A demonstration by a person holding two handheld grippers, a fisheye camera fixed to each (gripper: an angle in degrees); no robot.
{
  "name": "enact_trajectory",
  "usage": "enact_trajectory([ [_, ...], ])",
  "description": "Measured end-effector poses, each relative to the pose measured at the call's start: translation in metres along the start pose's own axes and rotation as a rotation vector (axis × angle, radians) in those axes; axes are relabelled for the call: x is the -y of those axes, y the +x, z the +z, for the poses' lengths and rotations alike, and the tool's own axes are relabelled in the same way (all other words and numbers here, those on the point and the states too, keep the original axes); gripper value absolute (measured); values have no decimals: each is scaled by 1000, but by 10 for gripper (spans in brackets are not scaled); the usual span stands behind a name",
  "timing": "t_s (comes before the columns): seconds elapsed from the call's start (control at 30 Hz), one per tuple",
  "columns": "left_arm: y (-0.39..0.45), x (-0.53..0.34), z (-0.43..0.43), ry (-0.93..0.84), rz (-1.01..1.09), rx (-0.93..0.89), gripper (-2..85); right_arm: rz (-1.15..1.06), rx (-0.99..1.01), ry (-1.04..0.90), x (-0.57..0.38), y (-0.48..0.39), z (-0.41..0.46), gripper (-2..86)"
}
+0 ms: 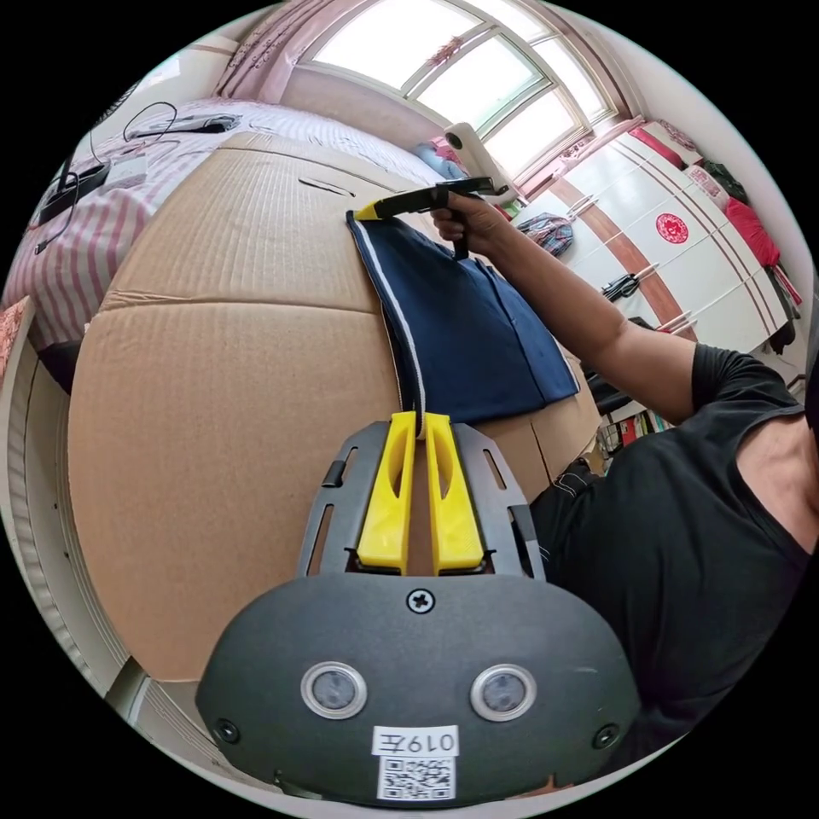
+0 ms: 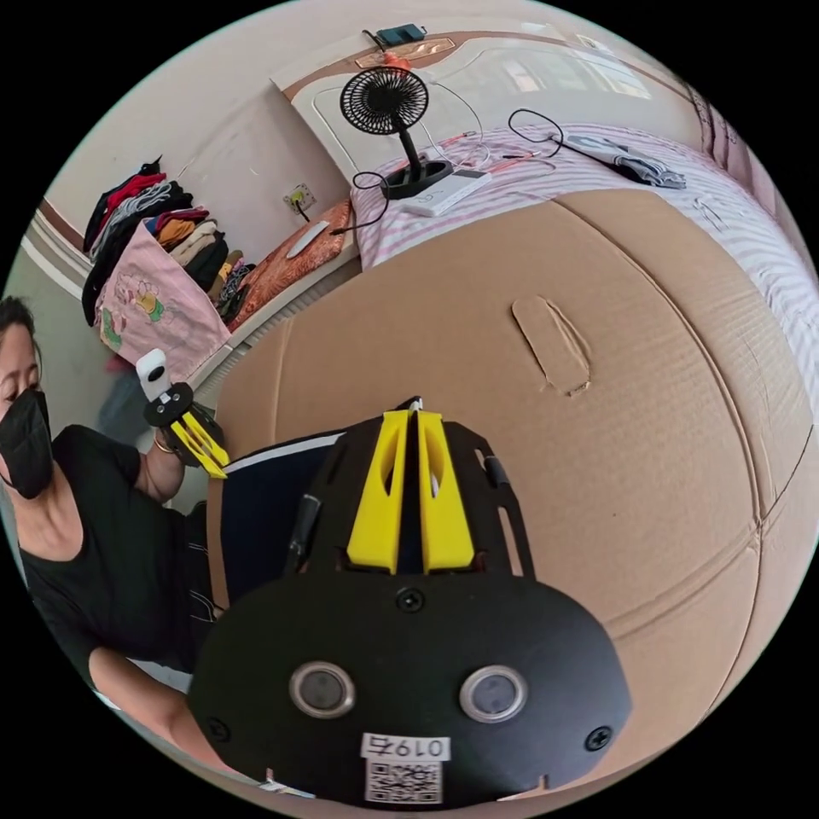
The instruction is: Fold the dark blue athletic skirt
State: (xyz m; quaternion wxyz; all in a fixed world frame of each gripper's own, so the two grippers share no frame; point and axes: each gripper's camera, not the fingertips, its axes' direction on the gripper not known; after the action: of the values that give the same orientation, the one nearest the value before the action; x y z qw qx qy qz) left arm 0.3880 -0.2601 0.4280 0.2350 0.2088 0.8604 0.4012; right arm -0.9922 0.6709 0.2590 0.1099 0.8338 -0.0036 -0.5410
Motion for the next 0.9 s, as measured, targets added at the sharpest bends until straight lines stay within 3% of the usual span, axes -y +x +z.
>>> enact_trajectory([
  [0.3,30,-41,25,90,24,241,15,-70,-155,206,-90,-156,-184,14],
  [0.4,68,-48,54,123,193,210,18,-140,-240,194,-130,-246,-220,4],
  [0.53,128,-61,118,74,464,297,25,-140,-378,243,-206,-347,-265,-7],
  [0.77,201,-129,240,-56,863,670,60,-148,-379,225,-288,-477,-305,-2],
  [0.9,215,-149,275,-95,945,628,66,-204,-450,183,-290,-533,-321,35],
])
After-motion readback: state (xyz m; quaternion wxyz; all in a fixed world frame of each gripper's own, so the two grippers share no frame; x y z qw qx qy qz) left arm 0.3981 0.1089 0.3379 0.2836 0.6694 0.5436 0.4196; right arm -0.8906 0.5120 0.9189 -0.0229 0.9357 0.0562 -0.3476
